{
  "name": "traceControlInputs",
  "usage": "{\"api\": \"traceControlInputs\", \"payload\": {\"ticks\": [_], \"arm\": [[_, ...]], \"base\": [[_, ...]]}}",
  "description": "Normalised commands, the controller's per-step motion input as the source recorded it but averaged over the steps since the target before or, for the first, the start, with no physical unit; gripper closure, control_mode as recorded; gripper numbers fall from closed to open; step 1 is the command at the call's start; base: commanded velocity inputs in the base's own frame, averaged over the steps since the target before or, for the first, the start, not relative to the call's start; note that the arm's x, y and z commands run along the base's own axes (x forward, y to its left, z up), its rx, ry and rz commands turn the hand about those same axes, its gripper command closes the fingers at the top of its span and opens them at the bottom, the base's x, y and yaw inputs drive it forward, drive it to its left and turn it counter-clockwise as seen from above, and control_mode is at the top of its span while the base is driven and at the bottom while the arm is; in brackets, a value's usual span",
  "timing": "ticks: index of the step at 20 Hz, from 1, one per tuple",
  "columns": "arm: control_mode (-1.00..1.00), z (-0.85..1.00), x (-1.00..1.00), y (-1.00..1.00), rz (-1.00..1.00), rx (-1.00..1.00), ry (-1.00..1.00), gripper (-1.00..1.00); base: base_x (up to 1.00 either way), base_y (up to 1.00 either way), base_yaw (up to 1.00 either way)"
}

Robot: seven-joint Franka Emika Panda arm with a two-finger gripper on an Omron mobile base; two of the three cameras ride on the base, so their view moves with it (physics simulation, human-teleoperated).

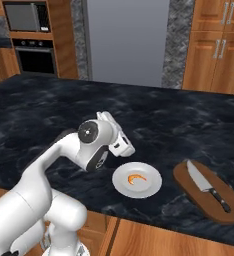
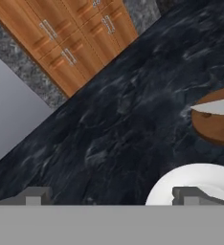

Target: Pick up the knife from the drawer and place it on the cutting board. Then place the meat from the plate to the cutting board.

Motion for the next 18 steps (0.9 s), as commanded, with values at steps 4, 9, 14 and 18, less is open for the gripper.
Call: {"api": "traceControlInputs", "payload": {"ticks": [4, 9, 14, 18], "arm": [[1.0, 0.0, 0.0, 0.0, 0.0, 0.0, 0.0, -1.0], [1.0, 0.0, 0.0, 0.0, 0.0, 0.0, 0.0, -1.0], [-1.0, -0.02, 0.1, -0.11, 0.02, 0.02, 0.09, -1.0], [-1.0, -0.22, 0.57, -0.37, 0.12, 0.04, 0.54, -1.0]], "base": [[1.0, -0.21, 0.0], [0.74, -0.22, 0.06], [0.46, -0.35, 0.07], [0.0, 0.0, 0.0]]}}
